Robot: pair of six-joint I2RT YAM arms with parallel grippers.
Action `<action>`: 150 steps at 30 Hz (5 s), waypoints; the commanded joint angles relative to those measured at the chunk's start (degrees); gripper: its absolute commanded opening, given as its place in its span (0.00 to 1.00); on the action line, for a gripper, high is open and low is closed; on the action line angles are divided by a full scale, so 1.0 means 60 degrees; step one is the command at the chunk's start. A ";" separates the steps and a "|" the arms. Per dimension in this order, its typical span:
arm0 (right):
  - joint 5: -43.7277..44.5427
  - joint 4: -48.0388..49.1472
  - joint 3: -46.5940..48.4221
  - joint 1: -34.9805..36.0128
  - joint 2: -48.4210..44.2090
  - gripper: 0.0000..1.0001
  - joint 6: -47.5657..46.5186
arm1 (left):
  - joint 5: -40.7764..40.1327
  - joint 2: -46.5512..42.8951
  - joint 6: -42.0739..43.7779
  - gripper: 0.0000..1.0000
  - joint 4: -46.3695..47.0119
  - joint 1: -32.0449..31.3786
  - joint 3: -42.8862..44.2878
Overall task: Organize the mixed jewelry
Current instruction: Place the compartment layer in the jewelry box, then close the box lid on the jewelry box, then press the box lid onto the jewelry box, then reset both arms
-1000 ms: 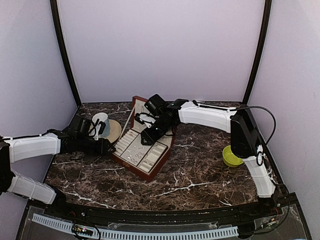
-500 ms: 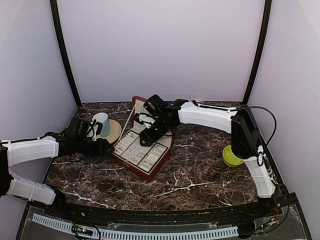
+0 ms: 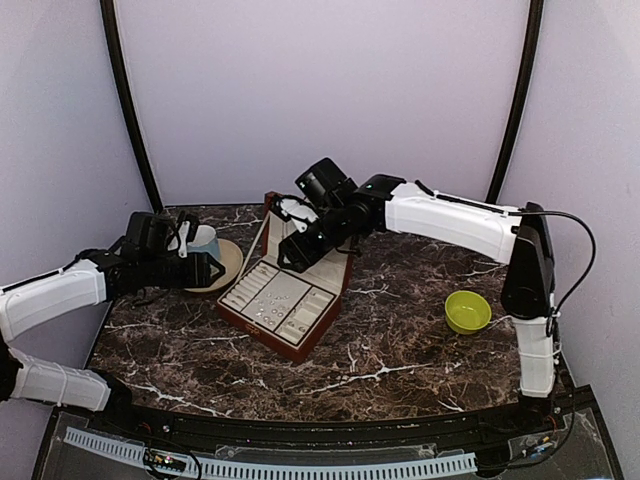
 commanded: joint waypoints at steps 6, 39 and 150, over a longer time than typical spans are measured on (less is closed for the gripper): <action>-0.0577 0.2625 -0.2384 0.0142 -0.3520 0.74 0.0497 | -0.1101 -0.0866 0.1545 0.73 -0.0682 0.0193 0.1402; -0.5086 0.5310 -0.5438 -0.2638 -0.3461 0.96 0.1409 | 0.0119 0.0188 0.2517 0.76 0.0762 0.2681 0.1866; 0.1367 0.8576 -0.9394 -0.4878 -0.5110 0.90 0.2419 | 0.0860 0.1790 0.1837 0.80 0.6308 0.4627 -0.0386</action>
